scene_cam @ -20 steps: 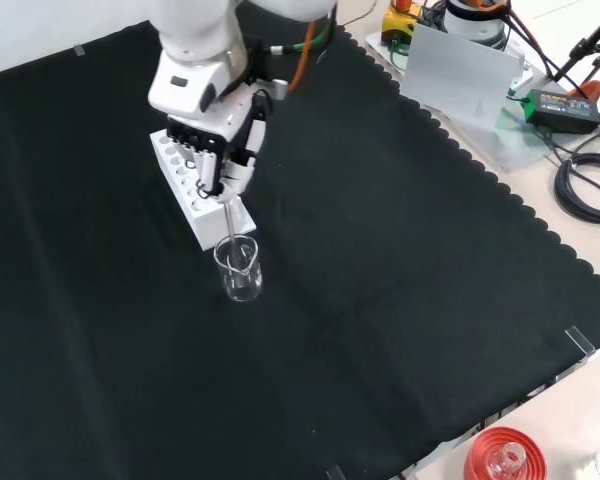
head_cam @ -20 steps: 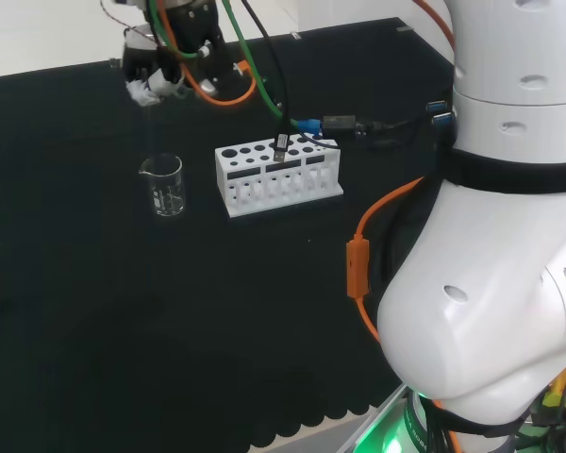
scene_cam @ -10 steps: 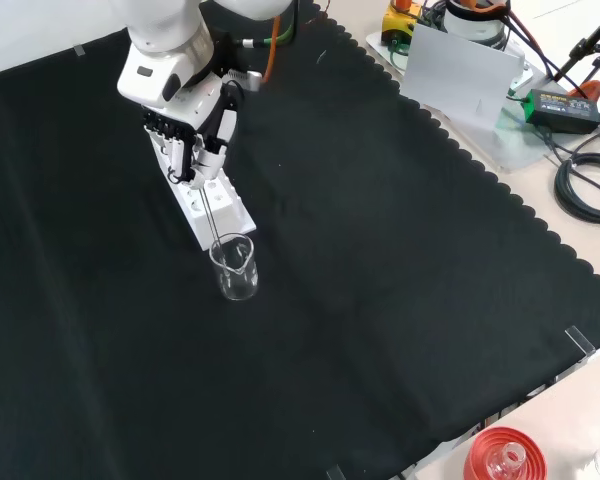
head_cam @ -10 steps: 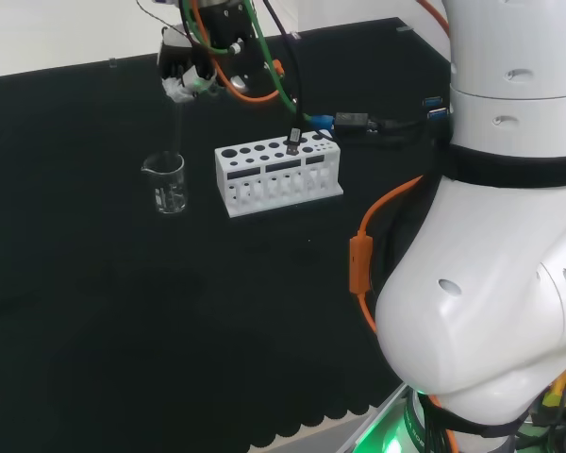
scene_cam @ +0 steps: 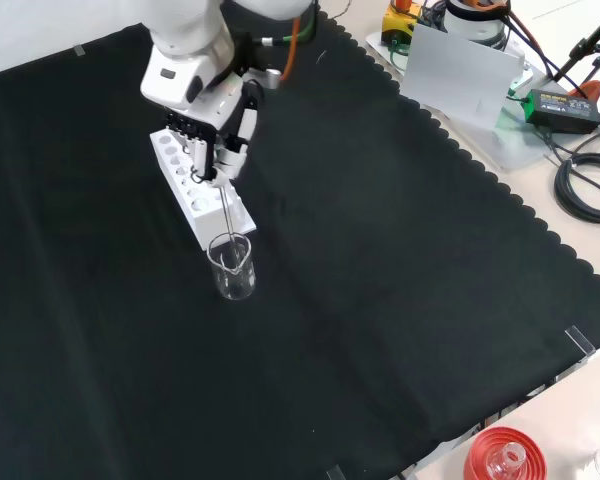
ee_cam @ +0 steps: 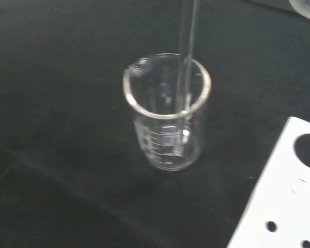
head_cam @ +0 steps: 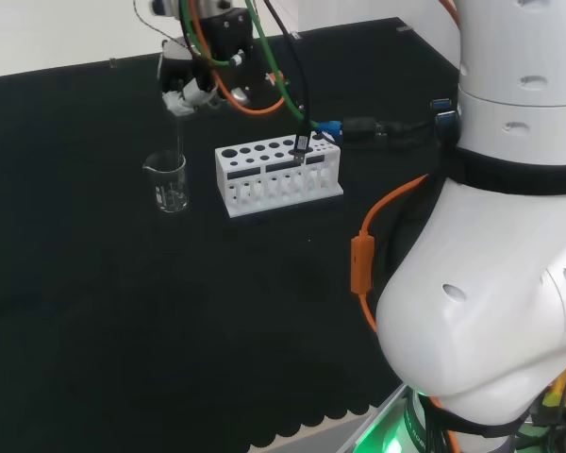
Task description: Stir in the beaker to the left of the white test tube rack with the glass rod.
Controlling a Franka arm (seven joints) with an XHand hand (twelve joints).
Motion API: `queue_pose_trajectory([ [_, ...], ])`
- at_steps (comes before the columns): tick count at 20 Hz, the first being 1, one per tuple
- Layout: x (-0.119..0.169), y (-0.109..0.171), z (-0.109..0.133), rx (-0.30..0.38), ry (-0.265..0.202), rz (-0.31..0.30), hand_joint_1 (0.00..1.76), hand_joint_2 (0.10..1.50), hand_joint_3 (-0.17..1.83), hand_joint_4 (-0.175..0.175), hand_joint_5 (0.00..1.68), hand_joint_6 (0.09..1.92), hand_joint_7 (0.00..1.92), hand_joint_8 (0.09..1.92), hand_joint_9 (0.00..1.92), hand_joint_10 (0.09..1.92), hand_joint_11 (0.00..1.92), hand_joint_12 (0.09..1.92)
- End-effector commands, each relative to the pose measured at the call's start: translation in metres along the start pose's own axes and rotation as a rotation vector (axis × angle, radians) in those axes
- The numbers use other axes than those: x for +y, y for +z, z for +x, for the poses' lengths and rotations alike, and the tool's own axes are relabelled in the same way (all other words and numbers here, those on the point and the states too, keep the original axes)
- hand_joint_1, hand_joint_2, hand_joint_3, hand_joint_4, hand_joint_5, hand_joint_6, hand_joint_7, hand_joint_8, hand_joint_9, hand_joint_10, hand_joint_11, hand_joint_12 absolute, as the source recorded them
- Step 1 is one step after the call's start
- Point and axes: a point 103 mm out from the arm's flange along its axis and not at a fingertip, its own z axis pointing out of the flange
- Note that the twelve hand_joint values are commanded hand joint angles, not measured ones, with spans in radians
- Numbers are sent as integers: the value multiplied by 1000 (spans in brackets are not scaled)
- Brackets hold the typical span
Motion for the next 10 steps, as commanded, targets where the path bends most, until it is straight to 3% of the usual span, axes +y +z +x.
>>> queue_pose_trajectory([
  [1, 9, -11, 46, -37, -51, 2, 1171, 1193, -175, -175, 999, 1017, 1574, 610, 1790, 350, 1664, 784],
  [5, 22, -14, 56, -51, -80, -4, 1171, 1193, -175, -175, 999, 1018, 1575, 609, 1790, 350, 1665, 783],
  [10, 33, -7, 31, -22, -83, -7, 1171, 1193, -175, -175, 999, 1018, 1575, 609, 1790, 350, 1665, 783],
])
